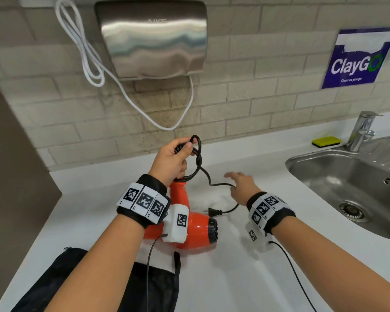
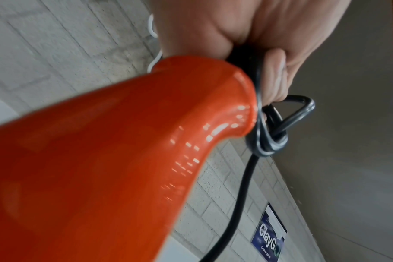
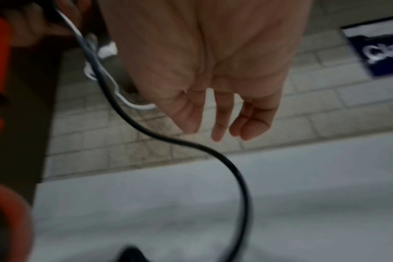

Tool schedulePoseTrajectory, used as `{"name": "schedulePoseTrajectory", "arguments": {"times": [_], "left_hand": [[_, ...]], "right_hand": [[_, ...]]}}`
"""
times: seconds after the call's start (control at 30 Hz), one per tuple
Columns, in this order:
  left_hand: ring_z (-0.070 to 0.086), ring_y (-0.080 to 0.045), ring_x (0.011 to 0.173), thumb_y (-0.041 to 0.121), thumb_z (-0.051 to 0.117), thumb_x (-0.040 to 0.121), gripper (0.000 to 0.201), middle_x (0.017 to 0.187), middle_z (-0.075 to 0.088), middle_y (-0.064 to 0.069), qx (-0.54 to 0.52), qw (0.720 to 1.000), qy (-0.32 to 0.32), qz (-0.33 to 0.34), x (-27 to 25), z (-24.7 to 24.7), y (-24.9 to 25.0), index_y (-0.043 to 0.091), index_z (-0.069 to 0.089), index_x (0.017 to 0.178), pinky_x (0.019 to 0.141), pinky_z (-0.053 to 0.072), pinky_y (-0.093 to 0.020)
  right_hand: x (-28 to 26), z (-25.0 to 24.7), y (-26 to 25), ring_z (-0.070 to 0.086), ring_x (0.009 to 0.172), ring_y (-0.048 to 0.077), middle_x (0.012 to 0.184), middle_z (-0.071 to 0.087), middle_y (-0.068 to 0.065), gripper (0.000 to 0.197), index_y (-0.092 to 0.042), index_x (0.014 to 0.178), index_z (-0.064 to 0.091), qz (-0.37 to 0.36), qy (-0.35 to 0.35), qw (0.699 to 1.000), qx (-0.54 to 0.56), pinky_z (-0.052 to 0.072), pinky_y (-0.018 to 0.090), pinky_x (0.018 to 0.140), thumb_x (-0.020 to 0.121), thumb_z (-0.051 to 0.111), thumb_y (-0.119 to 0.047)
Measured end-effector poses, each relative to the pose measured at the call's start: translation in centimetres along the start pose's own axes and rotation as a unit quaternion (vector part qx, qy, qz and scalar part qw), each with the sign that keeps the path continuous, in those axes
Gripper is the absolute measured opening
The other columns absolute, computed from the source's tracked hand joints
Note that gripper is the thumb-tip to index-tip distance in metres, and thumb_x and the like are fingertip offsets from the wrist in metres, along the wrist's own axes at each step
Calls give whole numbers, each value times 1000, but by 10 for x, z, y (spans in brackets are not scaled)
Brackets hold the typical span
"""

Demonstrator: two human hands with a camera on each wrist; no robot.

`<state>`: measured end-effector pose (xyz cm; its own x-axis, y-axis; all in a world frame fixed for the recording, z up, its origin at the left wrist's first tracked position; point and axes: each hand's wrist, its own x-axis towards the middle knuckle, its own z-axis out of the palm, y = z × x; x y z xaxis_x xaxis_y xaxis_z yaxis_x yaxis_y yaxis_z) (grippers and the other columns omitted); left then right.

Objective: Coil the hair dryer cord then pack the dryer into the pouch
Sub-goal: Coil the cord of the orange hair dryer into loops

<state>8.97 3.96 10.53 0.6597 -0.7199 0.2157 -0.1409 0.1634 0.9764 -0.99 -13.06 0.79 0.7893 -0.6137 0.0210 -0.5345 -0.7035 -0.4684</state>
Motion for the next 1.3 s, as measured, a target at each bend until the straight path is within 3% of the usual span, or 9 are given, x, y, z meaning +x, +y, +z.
{"name": "schedulePoseTrajectory", "arguments": {"times": [0.13, 0.23, 0.43, 0.67, 0.83, 0.9, 1.0, 1.13, 1.3], "left_hand": [[25, -1, 31, 18, 44, 96, 18, 73, 52, 2, 9, 1000, 11, -3, 4, 0, -3, 22, 59, 87, 33, 19, -15], [25, -1, 31, 19, 43, 96, 18, 73, 52, 3, 11, 1000, 11, -3, 5, 1, -3, 22, 58, 87, 33, 19, -14], [23, -1, 31, 19, 39, 98, 21, 71, 49, 0, 2, 1000, 5, -17, 3, -1, -3, 16, 53, 82, 32, 17, -13], [23, -3, 32, 14, 40, 97, 24, 69, 48, -1, 23, 999, -29, 14, -1, 5, -1, 18, 59, 83, 32, 20, -14], [25, -3, 32, 14, 42, 96, 21, 68, 48, -1, 33, 999, -18, 23, -1, 6, -2, 19, 58, 84, 34, 19, -14], [25, -3, 33, 14, 42, 96, 20, 67, 47, -2, 35, 999, -18, 19, 0, 5, -2, 19, 57, 83, 34, 19, -14], [25, -3, 32, 15, 42, 96, 19, 66, 48, -1, 37, 999, -22, 14, 0, 4, -1, 19, 56, 84, 34, 19, -13], [25, -2, 32, 16, 40, 97, 21, 66, 46, -1, 45, 998, -32, 7, -2, 5, 0, 19, 55, 82, 33, 21, -14], [25, -2, 32, 16, 42, 97, 21, 62, 36, -5, 46, 998, -43, 8, -3, 7, 0, 19, 53, 80, 33, 21, -14]], "right_hand": [[-18, -13, -48, 35, 126, 20, 133, 49, 1, 46, -24, 135, 40, -192, -54, 974, 109, 32, 27, 108, 92, 44, -8], [-26, -17, -66, 48, 97, 3, 105, 53, -12, 30, -13, 123, 52, -226, -113, 947, 199, 35, -1, 79, 94, 45, -12], [-9, -5, -46, 51, 66, 12, 64, 56, -3, 31, -24, 65, 51, -137, -8, 954, 268, 41, 19, 71, 91, 43, -8], [0, -13, -38, 59, 74, 20, 73, 64, 1, 26, -20, 66, 57, -42, -59, 979, 191, 44, 22, 69, 88, 46, -10], [-20, -36, -62, 54, 98, 10, 109, 61, 4, 46, -5, 115, 57, -145, -2, 940, 309, 41, 18, 85, 78, 37, 14], [-27, -42, -72, 61, 85, -3, 98, 64, 4, 29, 3, 111, 57, -196, 3, 885, 422, 44, 7, 77, 86, 41, 5], [-29, -44, -81, 62, 68, -2, 79, 62, 3, 15, -6, 85, 57, -215, -4, 862, 459, 50, 15, 76, 93, 45, -5], [-21, -41, -85, 60, 64, 15, 72, 58, 4, 26, -16, 67, 47, -206, 21, 884, 419, 48, 32, 75, 84, 59, 0], [-16, -38, -90, 51, 70, 19, 77, 57, 5, 16, -6, 89, 58, -216, 22, 899, 380, 43, 29, 66, 78, 64, -16]]}}
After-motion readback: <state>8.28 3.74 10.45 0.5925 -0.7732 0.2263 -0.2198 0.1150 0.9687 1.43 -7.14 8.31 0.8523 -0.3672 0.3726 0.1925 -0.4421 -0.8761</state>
